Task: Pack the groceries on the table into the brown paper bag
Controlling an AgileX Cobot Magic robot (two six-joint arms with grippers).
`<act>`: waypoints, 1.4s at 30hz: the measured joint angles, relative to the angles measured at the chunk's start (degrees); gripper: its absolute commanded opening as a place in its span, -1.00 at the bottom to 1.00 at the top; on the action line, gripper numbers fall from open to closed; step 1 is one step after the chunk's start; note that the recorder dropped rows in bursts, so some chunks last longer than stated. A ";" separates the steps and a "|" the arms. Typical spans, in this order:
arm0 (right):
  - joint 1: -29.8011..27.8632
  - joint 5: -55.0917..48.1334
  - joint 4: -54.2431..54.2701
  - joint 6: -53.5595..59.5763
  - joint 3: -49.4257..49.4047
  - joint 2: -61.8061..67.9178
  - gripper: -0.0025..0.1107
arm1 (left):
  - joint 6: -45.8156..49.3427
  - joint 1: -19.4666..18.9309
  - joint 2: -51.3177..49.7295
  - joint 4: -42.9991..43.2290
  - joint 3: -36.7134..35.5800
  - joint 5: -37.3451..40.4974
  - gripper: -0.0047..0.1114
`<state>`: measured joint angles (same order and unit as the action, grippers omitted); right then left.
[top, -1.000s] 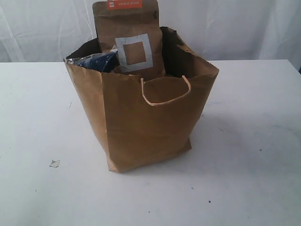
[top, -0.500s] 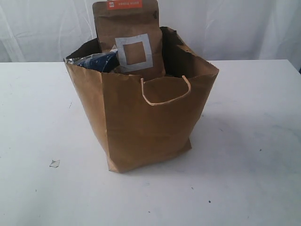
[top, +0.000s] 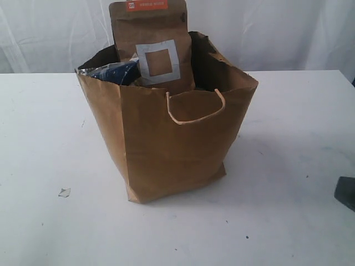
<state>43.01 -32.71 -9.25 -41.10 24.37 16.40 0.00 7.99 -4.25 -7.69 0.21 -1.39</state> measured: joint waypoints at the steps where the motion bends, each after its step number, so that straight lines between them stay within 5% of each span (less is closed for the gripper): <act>1: -0.64 0.60 1.02 -0.09 -0.65 0.00 -0.96 | 0.00 0.00 0.00 0.00 0.00 0.00 -0.92; 10: -11.43 7.21 9.25 -0.48 -8.14 -2.79 -0.96 | 0.00 0.00 0.00 0.00 0.00 0.00 -0.92; 17: -18.46 10.72 2.67 -0.58 -15.42 -7.06 -0.96 | 0.00 0.00 0.00 0.00 0.00 0.00 -0.92; 42: -22.68 12.81 -2.63 -0.72 -24.07 -16.10 -0.96 | 0.00 0.00 0.00 0.00 0.00 0.00 -0.92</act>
<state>20.33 -19.90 -11.88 -41.82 0.31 0.30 0.00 7.99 -4.25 -7.69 0.21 -1.39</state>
